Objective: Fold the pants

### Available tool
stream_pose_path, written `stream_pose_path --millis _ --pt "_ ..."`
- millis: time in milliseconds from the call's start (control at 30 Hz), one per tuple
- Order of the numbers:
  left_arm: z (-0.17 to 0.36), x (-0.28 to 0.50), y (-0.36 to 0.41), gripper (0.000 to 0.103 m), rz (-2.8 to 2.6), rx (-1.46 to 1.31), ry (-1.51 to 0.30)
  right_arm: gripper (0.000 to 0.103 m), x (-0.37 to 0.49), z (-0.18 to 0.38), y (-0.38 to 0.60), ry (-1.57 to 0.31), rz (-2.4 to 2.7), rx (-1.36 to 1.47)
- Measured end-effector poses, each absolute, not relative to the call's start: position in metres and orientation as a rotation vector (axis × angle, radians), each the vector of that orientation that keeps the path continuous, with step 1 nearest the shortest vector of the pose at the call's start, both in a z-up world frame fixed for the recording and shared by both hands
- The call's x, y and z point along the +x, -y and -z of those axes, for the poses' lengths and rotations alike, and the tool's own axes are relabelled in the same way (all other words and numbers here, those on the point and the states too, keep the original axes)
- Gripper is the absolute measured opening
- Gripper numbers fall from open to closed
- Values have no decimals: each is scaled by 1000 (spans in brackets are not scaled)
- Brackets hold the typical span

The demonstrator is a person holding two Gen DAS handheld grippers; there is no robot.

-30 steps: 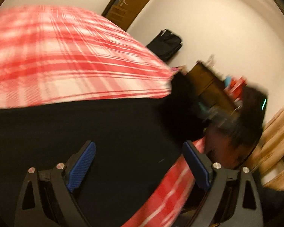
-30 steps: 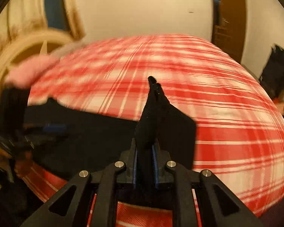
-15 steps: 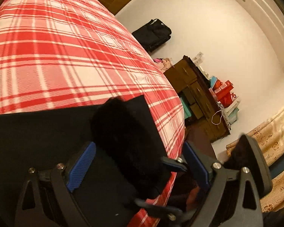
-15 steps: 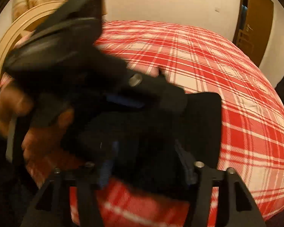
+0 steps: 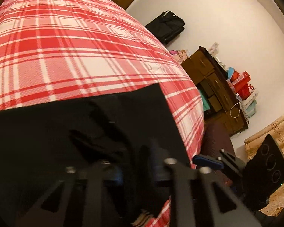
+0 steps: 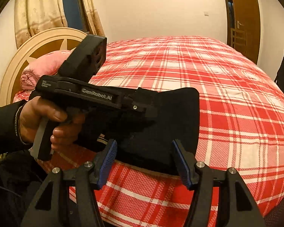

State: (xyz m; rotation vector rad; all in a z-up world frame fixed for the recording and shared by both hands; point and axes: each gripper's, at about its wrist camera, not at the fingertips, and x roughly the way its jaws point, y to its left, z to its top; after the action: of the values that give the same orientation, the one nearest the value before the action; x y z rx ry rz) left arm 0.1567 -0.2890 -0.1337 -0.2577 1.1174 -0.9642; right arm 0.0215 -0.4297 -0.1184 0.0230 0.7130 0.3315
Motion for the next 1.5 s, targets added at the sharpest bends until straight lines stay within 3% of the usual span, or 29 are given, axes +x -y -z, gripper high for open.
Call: stream_pose_path --millis 400,867,1500 --pt "109 154 262 6 938 -184 -1062 61 20 116 431 -670 -362 62" --pt "84 159 175 6 815 -140 -1024 61 15 118 408 -666 -401 15" --pt "90 155 83 6 714 -198 -1029 61 17 127 376 -695 -435 -35"
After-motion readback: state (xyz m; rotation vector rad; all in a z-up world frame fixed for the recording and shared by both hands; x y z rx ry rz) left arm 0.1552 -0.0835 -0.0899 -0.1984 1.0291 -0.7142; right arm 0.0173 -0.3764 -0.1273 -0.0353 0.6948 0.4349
